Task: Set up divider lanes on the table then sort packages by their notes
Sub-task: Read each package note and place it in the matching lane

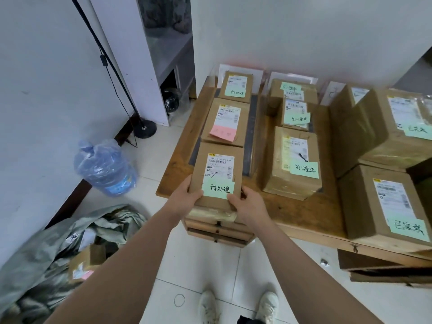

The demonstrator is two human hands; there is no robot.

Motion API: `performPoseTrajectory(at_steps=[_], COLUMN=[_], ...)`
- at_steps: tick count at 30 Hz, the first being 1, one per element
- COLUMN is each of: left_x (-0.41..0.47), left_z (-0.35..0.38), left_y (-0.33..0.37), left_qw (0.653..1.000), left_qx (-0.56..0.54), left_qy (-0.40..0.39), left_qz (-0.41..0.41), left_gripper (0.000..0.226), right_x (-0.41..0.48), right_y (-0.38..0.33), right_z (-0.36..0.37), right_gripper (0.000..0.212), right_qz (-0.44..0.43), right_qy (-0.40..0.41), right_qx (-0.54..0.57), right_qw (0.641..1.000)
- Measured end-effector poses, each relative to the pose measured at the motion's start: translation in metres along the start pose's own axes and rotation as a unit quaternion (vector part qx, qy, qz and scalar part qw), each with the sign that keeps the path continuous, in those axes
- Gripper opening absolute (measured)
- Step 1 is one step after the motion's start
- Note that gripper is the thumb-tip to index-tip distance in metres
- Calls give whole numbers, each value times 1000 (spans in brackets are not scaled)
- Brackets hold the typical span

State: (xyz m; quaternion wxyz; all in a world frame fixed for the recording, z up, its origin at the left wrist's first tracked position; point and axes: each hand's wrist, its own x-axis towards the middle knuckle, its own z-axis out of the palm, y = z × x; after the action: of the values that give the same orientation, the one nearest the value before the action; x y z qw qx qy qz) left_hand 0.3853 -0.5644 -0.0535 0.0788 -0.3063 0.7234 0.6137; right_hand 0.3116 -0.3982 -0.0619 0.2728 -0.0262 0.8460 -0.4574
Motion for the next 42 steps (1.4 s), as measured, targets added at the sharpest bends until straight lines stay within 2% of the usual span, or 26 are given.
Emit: performPoseTrajectory(at_steps=[13,16,18,21,24,33,37,42], left_x=[7,4,1,0,-5,-39,-53,-74], left_z=[2,2,2,6,21,121,189,293], left_y=[7,15,25,42,63,140,167,200], left_qw=[999,995,986,963,932,873,857,829], left_qx=[40,90,145,233,310,391,408,414], left_qy=[9,42,69,97,111,77,47,-5], left_qz=[-9,7,35,100,149,282,312,375], left_gripper=[51,48,44,31,39,42,42,43], right_x=[7,4,1,-4,-11,-53,-71,-105], right_y=[-1,-5,-10,-17,-23,-5,29,82], right_z=[0,-6,-15,-36,-63,-175,-237,-333], right_gripper=[39,40,48,59,55,42,45,33], right_qz=[-17,-42,-55,-79,-111,-127,-78,-82], right_qy=[0,13,26,67,107,227,268,294], right_qx=[-53,-82,-123,-191,-219,-249,-263,-278], right_qw=[998,996,991,976,963,933,924,911])
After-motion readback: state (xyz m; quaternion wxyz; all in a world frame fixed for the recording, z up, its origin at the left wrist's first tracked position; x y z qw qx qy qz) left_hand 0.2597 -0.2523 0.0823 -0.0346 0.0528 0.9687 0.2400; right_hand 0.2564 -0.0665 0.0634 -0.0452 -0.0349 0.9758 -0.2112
